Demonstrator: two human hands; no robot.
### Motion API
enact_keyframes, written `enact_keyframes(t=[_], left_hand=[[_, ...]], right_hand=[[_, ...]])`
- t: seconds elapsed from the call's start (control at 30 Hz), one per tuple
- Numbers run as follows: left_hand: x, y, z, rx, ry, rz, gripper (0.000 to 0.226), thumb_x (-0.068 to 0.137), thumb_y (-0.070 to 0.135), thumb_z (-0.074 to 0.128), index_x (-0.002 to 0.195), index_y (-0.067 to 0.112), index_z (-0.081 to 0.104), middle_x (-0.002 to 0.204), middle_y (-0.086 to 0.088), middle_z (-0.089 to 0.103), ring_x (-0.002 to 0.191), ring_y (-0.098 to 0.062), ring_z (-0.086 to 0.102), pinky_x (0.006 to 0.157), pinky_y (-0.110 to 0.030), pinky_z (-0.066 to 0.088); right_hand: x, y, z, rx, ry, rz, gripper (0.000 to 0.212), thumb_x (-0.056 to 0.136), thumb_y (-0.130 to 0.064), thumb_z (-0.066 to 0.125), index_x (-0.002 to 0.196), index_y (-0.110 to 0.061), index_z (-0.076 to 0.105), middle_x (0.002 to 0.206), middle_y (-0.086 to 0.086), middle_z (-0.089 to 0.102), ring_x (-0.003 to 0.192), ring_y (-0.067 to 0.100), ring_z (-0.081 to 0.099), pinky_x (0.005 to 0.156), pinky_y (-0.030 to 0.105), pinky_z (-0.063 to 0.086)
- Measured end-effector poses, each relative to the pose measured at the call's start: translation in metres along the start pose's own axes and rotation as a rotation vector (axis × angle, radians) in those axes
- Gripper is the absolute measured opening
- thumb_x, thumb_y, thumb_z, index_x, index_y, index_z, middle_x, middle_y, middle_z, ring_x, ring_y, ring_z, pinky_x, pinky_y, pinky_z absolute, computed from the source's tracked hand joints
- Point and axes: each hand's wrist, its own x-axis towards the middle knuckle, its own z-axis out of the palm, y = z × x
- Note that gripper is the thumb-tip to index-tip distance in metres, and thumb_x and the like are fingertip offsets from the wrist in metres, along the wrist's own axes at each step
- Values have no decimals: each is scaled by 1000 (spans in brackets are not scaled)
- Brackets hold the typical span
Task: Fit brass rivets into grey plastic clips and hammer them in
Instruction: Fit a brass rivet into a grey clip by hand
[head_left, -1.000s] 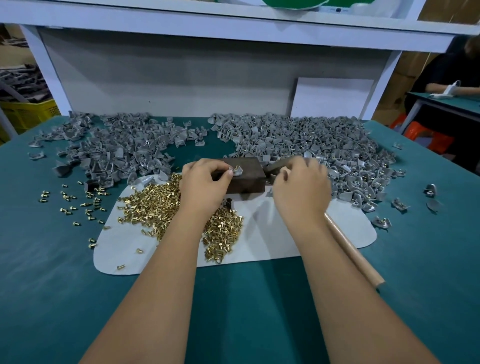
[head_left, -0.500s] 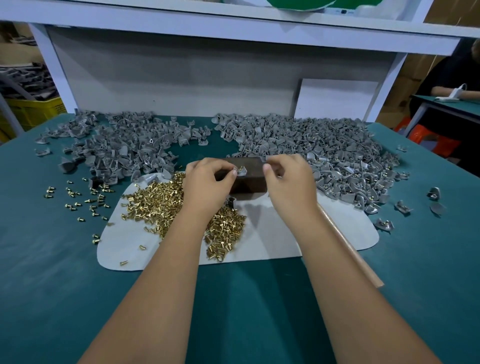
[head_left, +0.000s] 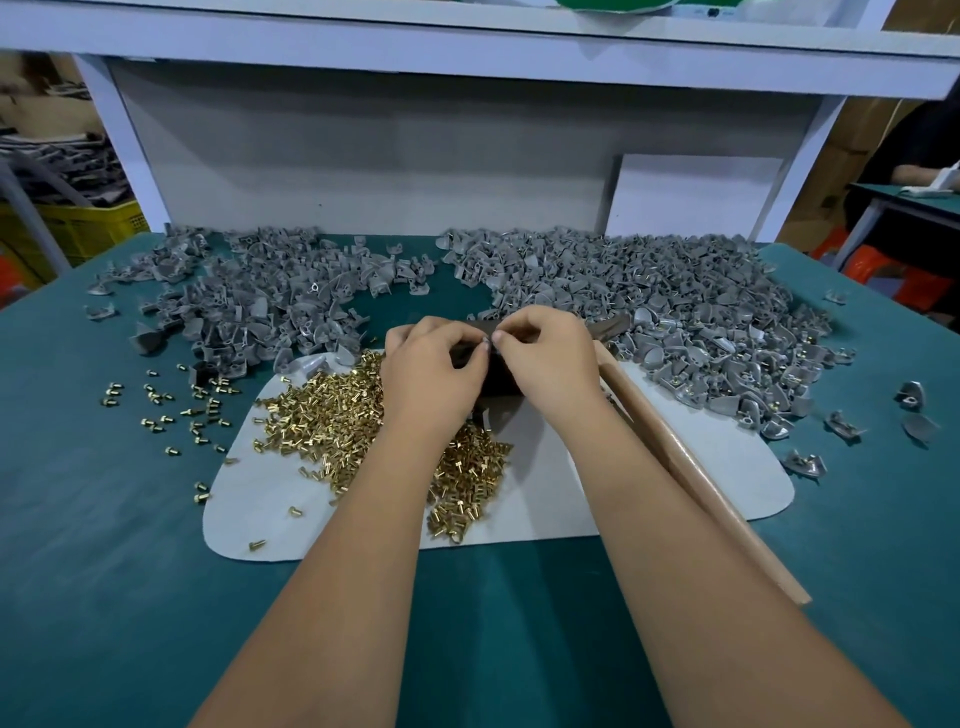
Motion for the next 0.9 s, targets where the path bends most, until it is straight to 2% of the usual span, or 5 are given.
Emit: enact_keyframes(t=[0.3,0.5,0.77,0.9], left_hand=[[0,0,-1,9,-13,-4,14,90,35,64,99,32,73,109,10,64,116,-22,43,84,-19,21],[0,0,-1,-9,-20,-19,14,90,34,64,100,31,73,110,9,63,116,-23,40,84,-20,21],[0,-1,1,-51,-18,-30,13,90,32,64,99,30,73,108,9,62,108,-16,32,86,-22,23],[0,0,1,-47,-19,-40,13,90,32,64,100,30,73,108,11,62,113,-20,35,85,-21,22]], right_hand=[[1,-3,6,-5,31,39,25,86,-21,66,65,-31,57,89,0,66,103,24,57,87,43,49],[-6,-4,7,-15,78,-42,28,86,-14,64,66,-31,55,78,-15,53,100,23,54,90,47,44],[-7,-2,6,-38,76,-92,23,86,-15,65,70,-29,59,83,-13,58,97,22,56,90,47,45],[-3,-2,4,-57,45,-54,23,86,-19,66,69,-32,57,80,-12,61,98,23,58,89,46,46]])
